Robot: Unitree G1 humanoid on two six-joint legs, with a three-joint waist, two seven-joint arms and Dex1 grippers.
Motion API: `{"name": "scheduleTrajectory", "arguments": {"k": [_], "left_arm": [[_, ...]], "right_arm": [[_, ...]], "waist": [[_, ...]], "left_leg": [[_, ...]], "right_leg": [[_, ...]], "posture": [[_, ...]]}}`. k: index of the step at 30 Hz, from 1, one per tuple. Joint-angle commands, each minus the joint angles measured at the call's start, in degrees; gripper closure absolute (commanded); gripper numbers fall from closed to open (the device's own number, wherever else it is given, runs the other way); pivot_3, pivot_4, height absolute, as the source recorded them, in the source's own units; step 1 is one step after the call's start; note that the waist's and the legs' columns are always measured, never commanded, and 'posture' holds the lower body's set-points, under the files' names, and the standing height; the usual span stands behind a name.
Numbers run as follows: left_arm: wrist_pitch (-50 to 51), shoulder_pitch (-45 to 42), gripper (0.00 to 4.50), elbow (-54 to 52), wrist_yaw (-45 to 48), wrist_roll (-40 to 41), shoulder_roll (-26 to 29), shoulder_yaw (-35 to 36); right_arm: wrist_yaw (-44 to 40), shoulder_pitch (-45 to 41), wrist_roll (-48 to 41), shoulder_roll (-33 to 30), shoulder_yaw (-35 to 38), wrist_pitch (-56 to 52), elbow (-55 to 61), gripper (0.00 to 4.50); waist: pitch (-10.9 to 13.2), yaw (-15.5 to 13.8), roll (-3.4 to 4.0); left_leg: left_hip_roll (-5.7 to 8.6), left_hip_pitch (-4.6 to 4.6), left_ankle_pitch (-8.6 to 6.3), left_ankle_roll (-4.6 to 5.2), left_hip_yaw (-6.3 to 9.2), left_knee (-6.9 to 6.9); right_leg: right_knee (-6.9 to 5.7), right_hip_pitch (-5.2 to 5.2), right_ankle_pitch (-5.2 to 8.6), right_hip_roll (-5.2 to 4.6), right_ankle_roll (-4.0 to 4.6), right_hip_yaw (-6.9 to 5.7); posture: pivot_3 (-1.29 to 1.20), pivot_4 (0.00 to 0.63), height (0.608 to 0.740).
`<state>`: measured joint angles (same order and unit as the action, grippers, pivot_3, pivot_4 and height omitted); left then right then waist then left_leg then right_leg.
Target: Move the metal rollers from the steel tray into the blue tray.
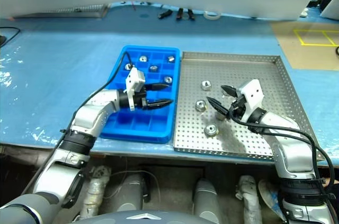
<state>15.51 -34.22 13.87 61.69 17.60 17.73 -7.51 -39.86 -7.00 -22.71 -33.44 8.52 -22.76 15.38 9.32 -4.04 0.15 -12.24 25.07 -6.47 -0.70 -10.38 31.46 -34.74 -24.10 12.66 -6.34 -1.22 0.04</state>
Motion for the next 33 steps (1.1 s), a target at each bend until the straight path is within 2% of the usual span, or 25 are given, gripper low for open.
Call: {"name": "scheduleTrajectory", "arguments": {"k": [1, 33], "left_arm": [[-1.09, -1.93, 0.89, -0.26, 0.56, 0.49, -0.24, 0.16], [-0.11, -3.77, 0.89, 1.92, 2.03, 0.95, -0.60, 0.06]], "right_arm": [[0.68, 0.09, -0.81, 0.09, 1.59, 0.88, 2.82, 0.95], [2.86, 2.58, -1.30, -0.11, 2.65, -0.01, 5.82, 0.95]], "waist": [[0.00, -0.01, 0.00], [0.00, 0.12, 0.00]], "left_leg": [[0.00, 0.00, 0.00, 0.00, 0.00, 0.00], [0.00, 0.00, 0.00, 0.00, -0.01, 0.02]], "right_leg": [[0.00, 0.00, 0.00, 0.00, 0.00, 0.00], [0.00, 0.00, 0.00, 0.00, 0.00, 0.02]], "posture": [[-0.12, 0.150, 0.740], [-0.18, 0.150, 0.740]]}}
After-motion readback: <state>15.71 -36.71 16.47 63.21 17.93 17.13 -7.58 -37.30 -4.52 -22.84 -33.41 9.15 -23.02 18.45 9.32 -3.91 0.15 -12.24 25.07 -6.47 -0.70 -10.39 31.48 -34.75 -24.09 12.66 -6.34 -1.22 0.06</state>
